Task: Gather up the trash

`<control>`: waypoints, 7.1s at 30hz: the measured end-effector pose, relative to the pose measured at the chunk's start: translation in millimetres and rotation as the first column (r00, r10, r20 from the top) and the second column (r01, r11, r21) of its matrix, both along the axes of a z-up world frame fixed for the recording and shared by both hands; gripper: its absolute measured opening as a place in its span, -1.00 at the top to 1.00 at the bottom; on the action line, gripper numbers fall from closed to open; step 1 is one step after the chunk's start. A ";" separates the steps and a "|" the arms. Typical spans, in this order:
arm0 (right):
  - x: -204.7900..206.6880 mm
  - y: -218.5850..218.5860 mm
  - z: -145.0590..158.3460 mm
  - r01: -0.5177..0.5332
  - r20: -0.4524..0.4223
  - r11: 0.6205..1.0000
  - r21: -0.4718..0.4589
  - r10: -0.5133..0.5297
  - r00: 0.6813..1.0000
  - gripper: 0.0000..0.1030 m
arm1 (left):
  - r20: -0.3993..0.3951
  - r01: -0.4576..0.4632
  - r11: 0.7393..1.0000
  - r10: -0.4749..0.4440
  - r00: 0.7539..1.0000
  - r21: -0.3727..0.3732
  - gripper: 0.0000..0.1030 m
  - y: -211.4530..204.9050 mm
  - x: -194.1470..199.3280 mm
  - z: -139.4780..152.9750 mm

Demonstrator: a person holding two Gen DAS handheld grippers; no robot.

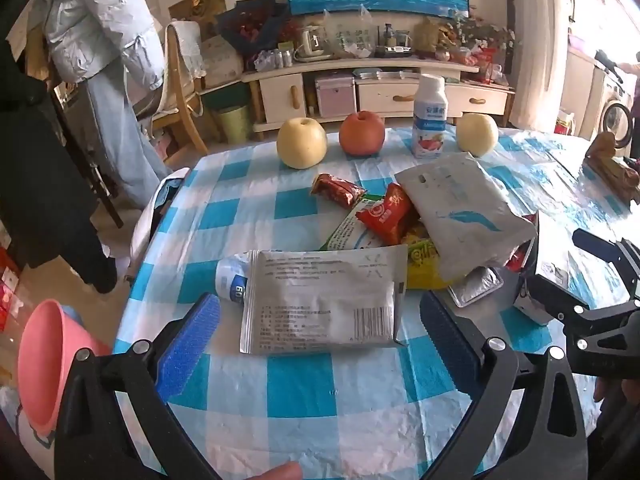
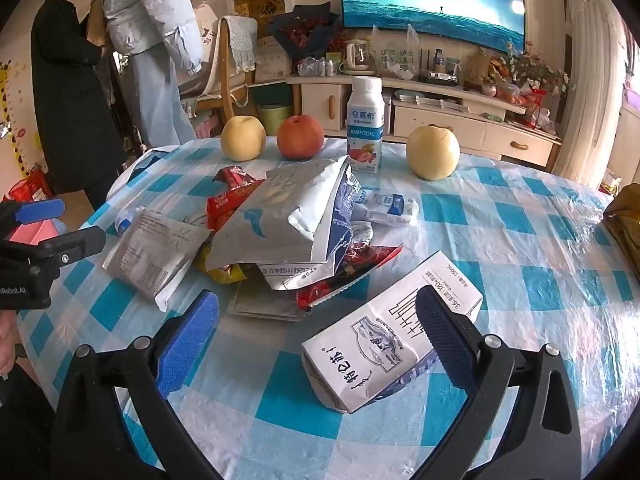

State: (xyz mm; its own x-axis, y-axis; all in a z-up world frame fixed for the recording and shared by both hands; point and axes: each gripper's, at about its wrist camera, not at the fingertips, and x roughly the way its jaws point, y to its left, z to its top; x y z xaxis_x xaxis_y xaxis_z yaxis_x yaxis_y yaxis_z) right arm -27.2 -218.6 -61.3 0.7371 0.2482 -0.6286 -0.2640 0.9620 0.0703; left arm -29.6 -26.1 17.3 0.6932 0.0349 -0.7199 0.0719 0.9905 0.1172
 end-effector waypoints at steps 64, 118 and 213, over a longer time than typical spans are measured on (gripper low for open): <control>0.1 -0.6 -0.1 -0.002 -0.004 1.000 -0.002 0.002 1.000 -0.93 | -0.026 -0.020 0.998 0.018 0.999 -0.058 -0.92 1.0 2.5 -4.7; 126.8 39.1 -1.3 -0.124 -0.173 0.991 0.046 0.130 0.976 -0.16 | -0.111 0.023 0.999 -0.027 0.993 -0.029 -0.49 -18.9 30.9 -48.9; 64.9 29.7 69.0 -0.266 0.037 0.952 0.149 0.263 0.964 0.68 | 0.237 -0.006 0.998 0.021 0.971 -0.066 0.97 21.5 -9.8 49.5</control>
State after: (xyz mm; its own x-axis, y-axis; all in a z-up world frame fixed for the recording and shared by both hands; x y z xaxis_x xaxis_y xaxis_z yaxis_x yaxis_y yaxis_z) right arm 37.7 -188.9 7.7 0.6424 0.5269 -0.5566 -0.5097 0.8360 0.2031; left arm -39.4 -4.6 66.8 0.8445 0.0044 -0.5356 0.0363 0.9972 0.0654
